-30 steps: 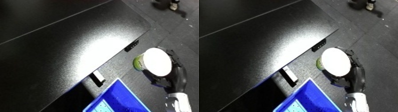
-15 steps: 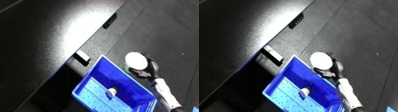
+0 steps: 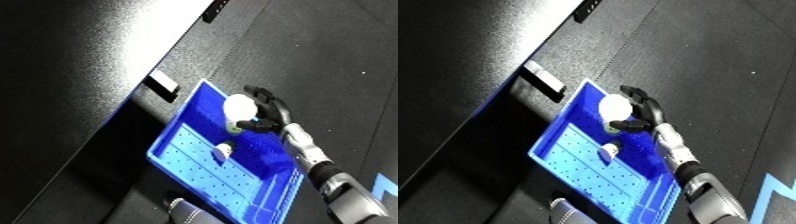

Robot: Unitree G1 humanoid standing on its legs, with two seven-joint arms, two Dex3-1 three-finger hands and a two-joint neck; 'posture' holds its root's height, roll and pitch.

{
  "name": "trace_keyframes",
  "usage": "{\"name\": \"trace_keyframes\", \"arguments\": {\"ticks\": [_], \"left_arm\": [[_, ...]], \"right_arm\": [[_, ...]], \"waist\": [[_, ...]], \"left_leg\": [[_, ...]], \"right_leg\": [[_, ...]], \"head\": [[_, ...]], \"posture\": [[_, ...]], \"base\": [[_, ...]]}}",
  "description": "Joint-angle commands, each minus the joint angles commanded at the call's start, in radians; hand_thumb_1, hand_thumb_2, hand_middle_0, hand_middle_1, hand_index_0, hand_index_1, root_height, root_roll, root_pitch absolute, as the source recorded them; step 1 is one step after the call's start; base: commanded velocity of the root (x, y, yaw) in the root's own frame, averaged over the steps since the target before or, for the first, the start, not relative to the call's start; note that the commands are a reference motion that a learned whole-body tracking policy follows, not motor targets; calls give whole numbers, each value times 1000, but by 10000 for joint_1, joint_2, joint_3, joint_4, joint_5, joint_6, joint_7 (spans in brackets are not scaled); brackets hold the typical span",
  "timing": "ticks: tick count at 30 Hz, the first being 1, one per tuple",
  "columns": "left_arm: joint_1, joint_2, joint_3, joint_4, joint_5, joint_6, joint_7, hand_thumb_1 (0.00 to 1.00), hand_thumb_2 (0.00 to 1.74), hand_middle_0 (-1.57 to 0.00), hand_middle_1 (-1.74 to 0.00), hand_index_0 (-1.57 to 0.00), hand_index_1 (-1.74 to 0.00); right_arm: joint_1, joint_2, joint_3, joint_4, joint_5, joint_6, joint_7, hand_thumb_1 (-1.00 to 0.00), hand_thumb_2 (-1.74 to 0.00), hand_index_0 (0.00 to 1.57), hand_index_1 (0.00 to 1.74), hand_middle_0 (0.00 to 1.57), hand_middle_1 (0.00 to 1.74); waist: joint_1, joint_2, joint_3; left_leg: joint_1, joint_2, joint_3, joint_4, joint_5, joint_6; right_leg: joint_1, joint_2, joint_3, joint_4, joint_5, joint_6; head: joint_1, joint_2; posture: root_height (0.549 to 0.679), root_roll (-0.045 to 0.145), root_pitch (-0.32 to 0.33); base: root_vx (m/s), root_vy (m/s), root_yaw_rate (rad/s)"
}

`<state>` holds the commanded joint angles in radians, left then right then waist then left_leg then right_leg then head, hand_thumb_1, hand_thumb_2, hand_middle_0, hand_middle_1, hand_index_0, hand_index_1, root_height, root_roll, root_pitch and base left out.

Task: Pick up the object and place it into the box

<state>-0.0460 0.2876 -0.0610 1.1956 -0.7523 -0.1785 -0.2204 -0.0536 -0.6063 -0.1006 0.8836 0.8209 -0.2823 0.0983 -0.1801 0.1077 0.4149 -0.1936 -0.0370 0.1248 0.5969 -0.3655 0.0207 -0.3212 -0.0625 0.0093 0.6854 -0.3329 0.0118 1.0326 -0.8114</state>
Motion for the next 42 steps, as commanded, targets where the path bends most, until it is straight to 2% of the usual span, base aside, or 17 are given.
{"name": "trace_keyframes", "arguments": {"ticks": [6, 9, 14, 19, 23, 28, 31, 36, 39, 42], "left_arm": [[-30, 7, -187, -67, -45, 51, 124, 0, 0, 0, 0, 0, 0], [-82, 37, -237, -90, -73, 58, 224, 0, 0, 0, 0, 0, 0], [-90, 120, -332, -214, -81, 69, 315, 0, 0, 0, 0, 0, 0], [-168, 220, -440, -340, -37, 87, 418, 0, 0, 0, 0, 0, 0], [-357, 272, -555, -358, 119, 138, 526, 0, 0, 0, 0, 0, 0], [-628, 288, -811, -228, 369, 214, 609, 0, 0, 0, 0, 0, 0], [-765, 314, -863, -123, 494, 261, 597, 0, 0, 0, 0, 0, 0], [-923, 373, -913, -138, 702, 451, 662, 0, 0, 0, 0, 0, 0], [-979, 437, -854, -163, 695, 662, 606, 0, 0, 0, 0, 0, 0], [-1047, 498, -766, -113, 685, 805, 453, 0, 0, 0, 0, 0, 0]], "right_arm": [[-289, 38, 460, 458, -751, -31, 22, 0, 0, 0, 0, 0, 0], [-384, 96, 686, 442, -1057, 110, 62, 0, 0, 0, 0, 0, 0], [-451, 273, 1180, 153, -1530, 561, 535, 0, 0, 0, 0, 0, 0], [-628, 532, 1848, -135, -1759, 1432, 1137, 0, 0, 0, 0, 0, 0], [-855, 805, 2287, 151, -1818, 1937, 1414, 0, 0, 0, 0, 0, 0], [-1231, 1109, 2702, 808, -1878, 2328, 1825, 0, 0, 0, 0, 0, 0], [-1374, 1268, 2853, 1275, -2005, 2338, 1992, 0, 0, 0, 0, 0, 0], [-1488, 1480, 3089, 1827, -2603, 2302, 2013, 0, 0, 0, 0, 0, 0], [-1489, 1627, 3178, 1998, -2693, 2440, 2121, 0, 0, 0, 0, 0, 0], [-1475, 1793, 3256, 2134, -2817, 2450, 2093, 0, 0, 0, 0, 0, 0]], "waist": [[205, -72, -42], [301, -143, -50], [481, -307, -39], [744, -469, -60], [998, -594, -99], [1313, -687, -149], [1449, -718, -168], [1644, -747, -195], [1756, -762, -203], [1841, -775, -209]], "left_leg": [[-143, -42, -182, 182, -6, 15], [-283, -40, -271, 348, -17, 14], [-454, -30, -422, 501, 3, -17], [-632, -37, -590, 570, 78, -55], [-766, -20, -724, 593, 160, -73], [-914, -11, -912, 610, 293, -76], [-990, 0, -994, 715, 319, -76], [-1042, 21, -1097, 833, 376, -74], [-1021, 12, -1159, 818, 457, -78], [-974, 18, -1214, 673, 600, -94]], "right_leg": [[-18, 18, -109, 195, -77, -70], [-74, 34, -163, 347, -119, -104], [-104, 38, -281, 482, -160, -127], [-125, 24, -397, 540, -195, -152], [-124, -24, -524, 545, -184, -135], [-117, -65, -694, 613, -202, -114], [-99, -121, -783, 685, -227, -106], [-32, -251, -935, 785, -253, -70], [24, -329, -1020, 829, -262, -39], [66, -399, -1092, 807, -231, 20]], "head": [[-326, 26], [-589, -24], [-1470, 209], [-2560, 395], [-3576, 367], [-4700, 313], [-5632, 278], [-7743, 418], [-9083, 441], [-9905, 543]], "posture": [[646, 73, -36], [645, 73, -38], [644, 72, -41], [643, 70, -42], [643, 67, -42], [641, 60, -46], [641, 59, -51], [640, 58, -60], [639, 56, -65], [640, 54, -68]], "base": [[1, -38, 101], [-7, -42, 93], [-5, -55, 113], [-17, -67, 125], [-22, -84, 121], [-8, -77, 132], [12, -48, 123], [21, -43, 143], [34, -47, 167], [30, -38, 165]]}}
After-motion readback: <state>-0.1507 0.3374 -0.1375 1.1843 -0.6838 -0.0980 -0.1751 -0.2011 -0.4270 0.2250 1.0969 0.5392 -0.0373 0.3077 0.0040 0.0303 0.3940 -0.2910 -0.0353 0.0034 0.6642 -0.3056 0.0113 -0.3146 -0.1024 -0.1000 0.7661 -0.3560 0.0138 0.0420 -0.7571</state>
